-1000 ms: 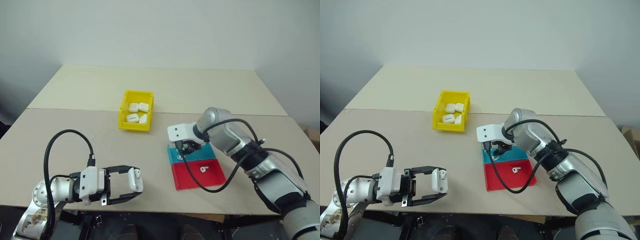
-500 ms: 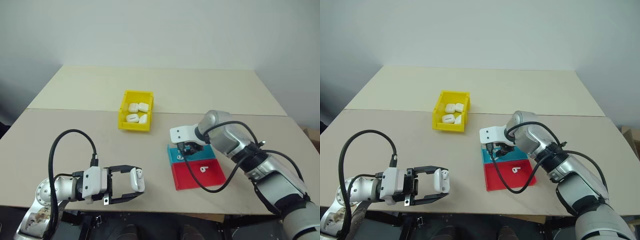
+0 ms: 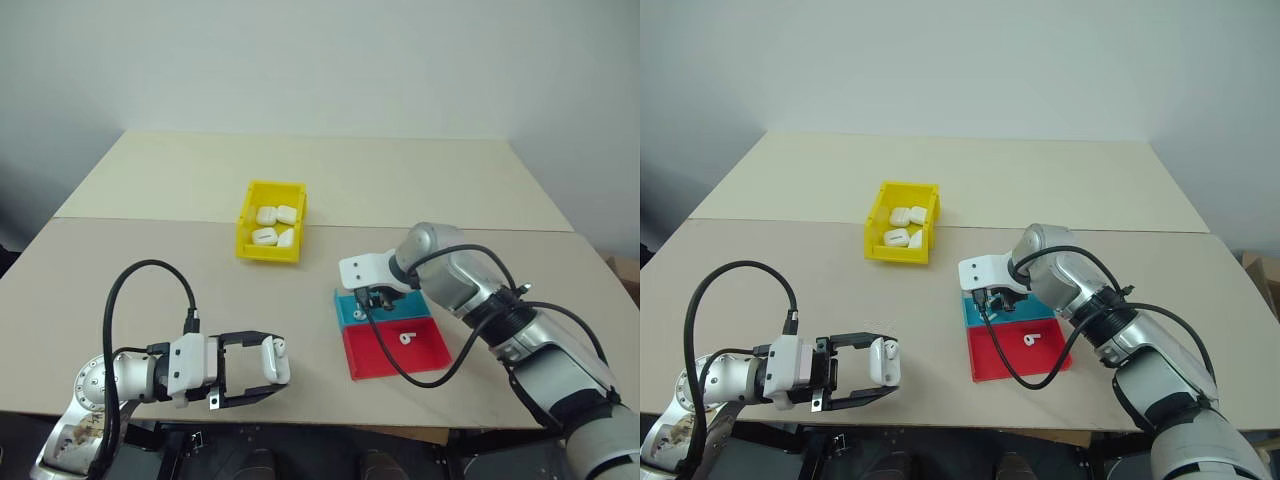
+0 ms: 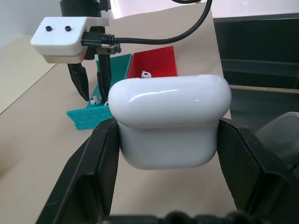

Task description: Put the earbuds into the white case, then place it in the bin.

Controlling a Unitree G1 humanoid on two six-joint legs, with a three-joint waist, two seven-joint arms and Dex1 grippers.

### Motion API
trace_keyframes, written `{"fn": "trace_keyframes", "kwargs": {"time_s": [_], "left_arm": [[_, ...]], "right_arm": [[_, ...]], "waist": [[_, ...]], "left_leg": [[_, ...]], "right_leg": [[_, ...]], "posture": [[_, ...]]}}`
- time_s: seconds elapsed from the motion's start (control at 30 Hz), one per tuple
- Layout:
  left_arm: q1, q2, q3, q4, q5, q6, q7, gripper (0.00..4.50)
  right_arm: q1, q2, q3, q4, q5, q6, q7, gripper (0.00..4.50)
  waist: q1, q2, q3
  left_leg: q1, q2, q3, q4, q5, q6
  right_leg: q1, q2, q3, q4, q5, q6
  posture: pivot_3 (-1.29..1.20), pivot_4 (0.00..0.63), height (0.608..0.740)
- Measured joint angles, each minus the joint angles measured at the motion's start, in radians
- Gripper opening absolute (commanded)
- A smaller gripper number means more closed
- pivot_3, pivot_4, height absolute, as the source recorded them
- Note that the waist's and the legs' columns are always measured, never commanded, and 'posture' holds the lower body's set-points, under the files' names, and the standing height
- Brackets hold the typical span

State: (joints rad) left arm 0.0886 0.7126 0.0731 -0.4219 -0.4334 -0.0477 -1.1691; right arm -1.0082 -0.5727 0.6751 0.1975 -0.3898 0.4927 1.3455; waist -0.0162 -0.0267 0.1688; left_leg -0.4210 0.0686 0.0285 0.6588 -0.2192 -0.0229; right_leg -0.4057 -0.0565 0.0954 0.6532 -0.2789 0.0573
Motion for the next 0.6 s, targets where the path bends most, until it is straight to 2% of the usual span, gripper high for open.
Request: {"fn": "trace_keyframes", "kwargs": {"time_s": [0.6], "left_arm": [[0.0, 0.0, 0.0, 0.0, 0.0, 0.0, 0.005, 2.82]], "right_arm": [[0.021, -0.016, -0.001, -0.033, -0.003, -0.049, 0.007, 1.79]], "waist": [[0.0, 0.0, 0.0]], "left_leg": [[0.001, 0.0, 0.0, 0.0, 0.0, 0.0]], "right_leg": [[0.0, 0.0, 0.0, 0.002, 0.0, 0.0]], "posture": [[0.0, 0.15, 0.74]]}}
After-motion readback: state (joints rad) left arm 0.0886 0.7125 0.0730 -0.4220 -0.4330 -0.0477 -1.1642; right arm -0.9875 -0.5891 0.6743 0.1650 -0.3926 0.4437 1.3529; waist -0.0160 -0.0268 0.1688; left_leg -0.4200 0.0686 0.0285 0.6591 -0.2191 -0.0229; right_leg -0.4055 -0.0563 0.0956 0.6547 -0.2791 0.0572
